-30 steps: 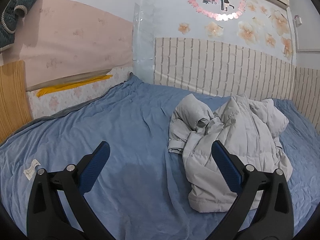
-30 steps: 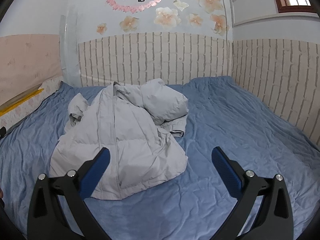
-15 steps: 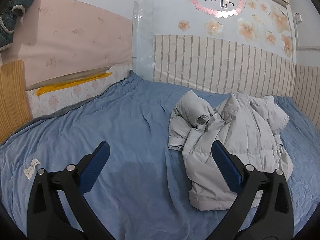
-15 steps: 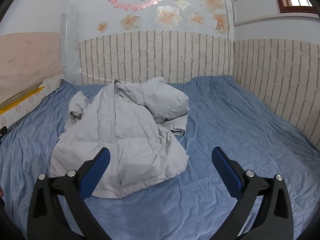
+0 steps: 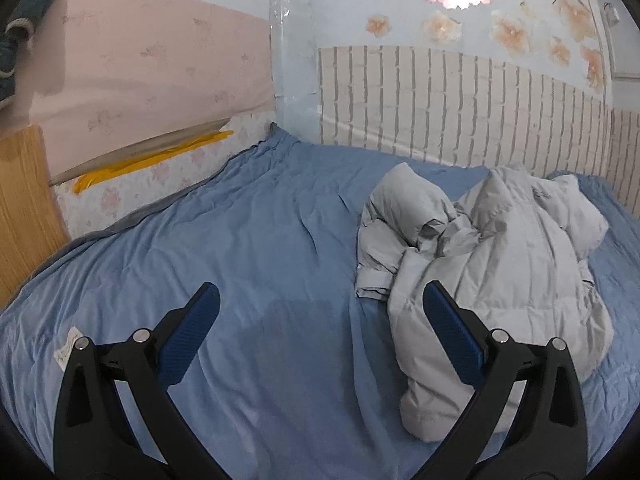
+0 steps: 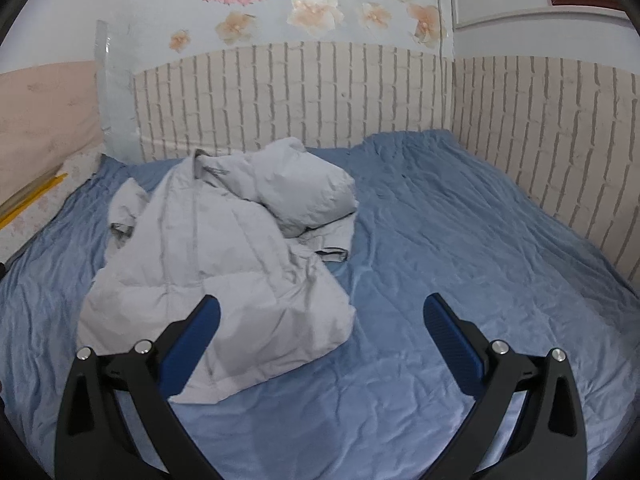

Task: Fold large clothes
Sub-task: 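Lower both grippers onto the jacket and close them on its hem, then lift the jacket hem with both grippers and shake it out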

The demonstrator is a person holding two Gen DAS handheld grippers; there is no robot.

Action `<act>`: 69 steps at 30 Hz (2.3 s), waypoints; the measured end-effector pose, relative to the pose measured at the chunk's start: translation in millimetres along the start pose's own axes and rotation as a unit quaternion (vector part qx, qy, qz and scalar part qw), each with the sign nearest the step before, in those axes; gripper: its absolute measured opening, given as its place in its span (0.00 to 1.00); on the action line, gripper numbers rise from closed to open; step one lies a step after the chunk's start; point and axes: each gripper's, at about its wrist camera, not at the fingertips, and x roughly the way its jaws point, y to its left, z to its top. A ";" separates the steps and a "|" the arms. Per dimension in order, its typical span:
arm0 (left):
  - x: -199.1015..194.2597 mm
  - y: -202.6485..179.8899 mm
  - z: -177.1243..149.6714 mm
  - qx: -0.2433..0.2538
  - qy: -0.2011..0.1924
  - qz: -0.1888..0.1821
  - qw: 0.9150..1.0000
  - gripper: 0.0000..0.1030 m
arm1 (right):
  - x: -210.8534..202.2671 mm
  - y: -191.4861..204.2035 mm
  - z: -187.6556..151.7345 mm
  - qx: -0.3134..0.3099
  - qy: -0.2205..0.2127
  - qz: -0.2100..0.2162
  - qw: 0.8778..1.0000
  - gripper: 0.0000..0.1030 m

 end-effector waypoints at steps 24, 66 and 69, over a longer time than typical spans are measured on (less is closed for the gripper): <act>280.1 -79.8 12.8 0.052 0.168 -0.012 0.984 0.97 | 296.5 -45.9 35.5 0.019 0.139 -0.015 0.990 0.98; 223.5 53.0 55.9 -0.086 0.125 0.142 0.978 0.97 | 140.6 -163.3 79.3 0.053 0.064 -0.140 0.987 0.95; 187.7 25.2 15.7 -0.048 0.113 0.112 0.986 0.97 | 115.7 -102.5 46.5 0.029 0.070 -0.030 0.997 0.98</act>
